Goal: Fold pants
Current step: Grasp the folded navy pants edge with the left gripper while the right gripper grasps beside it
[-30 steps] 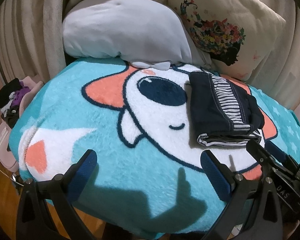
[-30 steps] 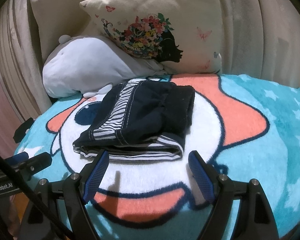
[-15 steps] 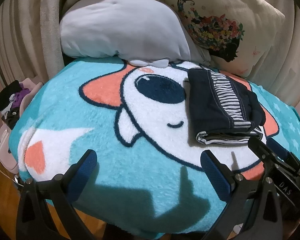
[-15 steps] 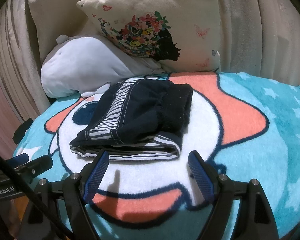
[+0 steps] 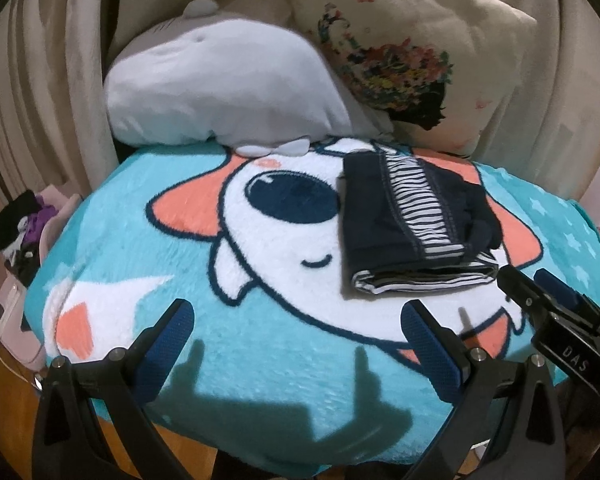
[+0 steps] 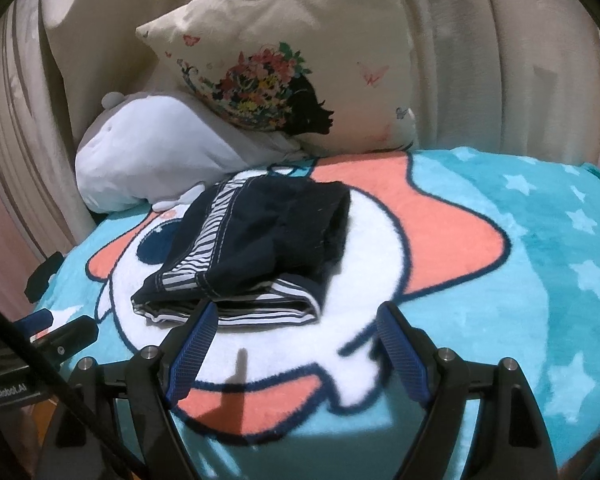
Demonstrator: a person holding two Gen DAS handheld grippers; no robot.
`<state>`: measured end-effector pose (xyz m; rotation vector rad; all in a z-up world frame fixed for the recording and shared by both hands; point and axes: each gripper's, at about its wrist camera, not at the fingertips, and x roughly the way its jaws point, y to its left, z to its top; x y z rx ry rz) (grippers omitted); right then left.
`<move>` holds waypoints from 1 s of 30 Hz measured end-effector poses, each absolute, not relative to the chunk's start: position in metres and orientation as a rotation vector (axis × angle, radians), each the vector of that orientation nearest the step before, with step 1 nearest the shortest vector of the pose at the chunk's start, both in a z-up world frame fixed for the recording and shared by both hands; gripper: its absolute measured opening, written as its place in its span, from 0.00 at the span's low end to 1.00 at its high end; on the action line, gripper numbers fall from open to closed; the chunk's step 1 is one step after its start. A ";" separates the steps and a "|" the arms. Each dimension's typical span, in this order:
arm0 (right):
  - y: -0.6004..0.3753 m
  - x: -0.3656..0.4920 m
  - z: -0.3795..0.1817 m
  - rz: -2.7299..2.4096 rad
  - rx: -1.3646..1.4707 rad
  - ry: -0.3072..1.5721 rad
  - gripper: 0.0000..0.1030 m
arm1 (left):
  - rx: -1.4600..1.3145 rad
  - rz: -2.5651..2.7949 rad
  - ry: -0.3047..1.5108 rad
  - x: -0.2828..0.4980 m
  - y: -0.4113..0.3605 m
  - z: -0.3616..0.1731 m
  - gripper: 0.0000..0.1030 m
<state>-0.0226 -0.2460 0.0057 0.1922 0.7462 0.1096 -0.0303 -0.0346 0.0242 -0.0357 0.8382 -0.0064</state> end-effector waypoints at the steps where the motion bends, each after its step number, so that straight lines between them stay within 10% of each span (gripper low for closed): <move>1: -0.248 -0.024 0.007 0.108 0.191 0.744 0.83 | -0.030 -0.010 0.833 -0.031 -0.036 0.026 1.00; 20: -0.305 0.111 -0.036 0.309 0.613 1.016 0.71 | -0.287 -0.342 1.067 0.148 -0.043 -0.010 0.99; 23: -0.297 0.127 -0.038 0.341 0.624 1.008 0.70 | -0.304 -0.386 1.076 0.161 -0.052 -0.022 0.92; 26: -0.287 0.139 -0.042 0.384 0.628 1.022 0.52 | -0.365 -0.490 1.089 0.165 -0.059 -0.023 0.41; 30: -0.285 0.140 -0.030 0.404 0.618 0.974 0.38 | -0.343 -0.480 1.060 0.168 -0.067 -0.012 0.35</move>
